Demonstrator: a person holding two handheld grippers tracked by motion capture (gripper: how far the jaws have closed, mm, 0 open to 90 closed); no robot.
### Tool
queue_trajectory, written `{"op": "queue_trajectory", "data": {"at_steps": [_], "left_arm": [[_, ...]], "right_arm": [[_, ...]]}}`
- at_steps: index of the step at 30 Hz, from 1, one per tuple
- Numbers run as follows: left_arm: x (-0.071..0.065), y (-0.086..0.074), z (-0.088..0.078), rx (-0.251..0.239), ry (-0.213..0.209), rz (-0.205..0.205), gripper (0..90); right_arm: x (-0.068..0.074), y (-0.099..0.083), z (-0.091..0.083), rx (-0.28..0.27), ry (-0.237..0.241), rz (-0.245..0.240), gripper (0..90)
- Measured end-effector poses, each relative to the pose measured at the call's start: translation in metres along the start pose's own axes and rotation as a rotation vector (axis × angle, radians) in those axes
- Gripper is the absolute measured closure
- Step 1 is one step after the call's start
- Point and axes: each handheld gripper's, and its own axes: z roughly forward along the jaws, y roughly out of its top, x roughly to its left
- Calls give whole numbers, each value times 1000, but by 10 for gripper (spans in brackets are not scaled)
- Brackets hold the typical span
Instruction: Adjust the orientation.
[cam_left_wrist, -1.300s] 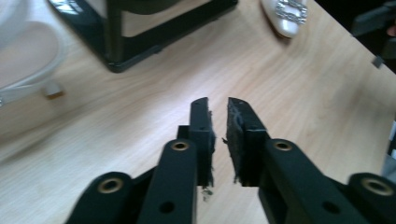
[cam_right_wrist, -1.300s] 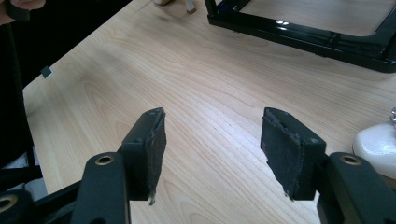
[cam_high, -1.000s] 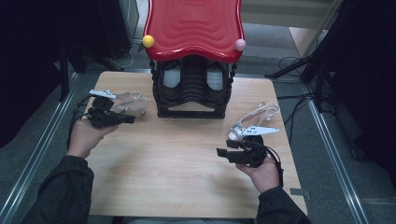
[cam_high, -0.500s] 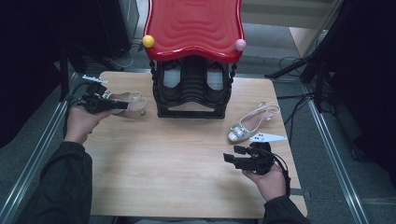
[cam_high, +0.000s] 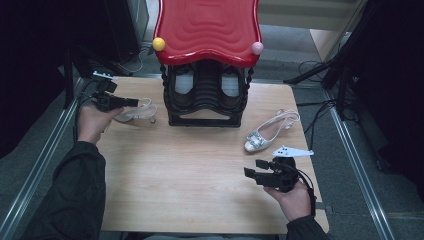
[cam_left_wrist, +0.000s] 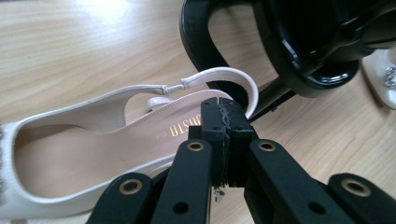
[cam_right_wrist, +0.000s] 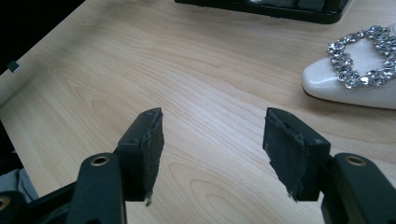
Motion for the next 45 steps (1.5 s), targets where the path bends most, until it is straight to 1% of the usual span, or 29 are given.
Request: {"op": "queue_trajectory", "data": {"at_steps": [1,6,8,10,12,14,16,20,22,26,27,28,29,31,36,37,39,40,42,44,45], "left_arm": [[0,-1,4,4,3,1,900],[5,-8,9,0,-8,-39,900],[7,-11,12,5,-1,-46,900],[8,-13,15,10,8,-48,900],[9,-14,16,11,-1,-51,900],[8,-14,18,18,2,-43,900],[8,-16,19,28,3,-44,900],[13,-23,21,31,16,-68,898],[15,-26,20,35,11,-74,894],[15,-29,17,34,21,-70,892],[15,-30,16,37,17,-72,892],[15,-31,15,35,16,-87,892],[16,-32,14,38,14,-90,890],[17,-34,12,41,21,-96,889],[20,-40,5,52,38,-96,890],[20,-41,4,50,40,-103,889],[21,-43,2,49,49,-103,890],[22,-44,1,53,53,-105,890],[24,-47,-2,49,65,-113,890],[26,-49,-5,57,72,-117,889],[27,-50,-6,50,79,-121,889]], "right_arm": [[0,0,0,-2,-1,-1,388],[0,0,0,-5,-3,-1,389],[-1,0,0,-2,-4,1,389],[-1,1,1,-2,-4,-1,389],[-1,1,1,-4,-2,0,389],[0,1,2,2,-2,-1,389],[0,1,3,2,0,-5,389],[-1,2,4,6,1,-3,389],[-1,2,4,6,1,-5,388],[0,4,6,5,6,-5,388],[0,4,6,7,6,-6,388],[0,5,7,6,8,-9,388],[1,6,8,9,9,-9,388],[2,7,9,9,14,-13,388],[1,10,13,9,22,-17,388],[1,11,14,8,24,-20,388],[1,12,15,10,28,-14,388],[0,13,16,8,33,-24,388],[0,14,18,9,35,-22,388],[0,16,19,10,40,-22,388],[0,16,20,10,41,-24,388]]}}
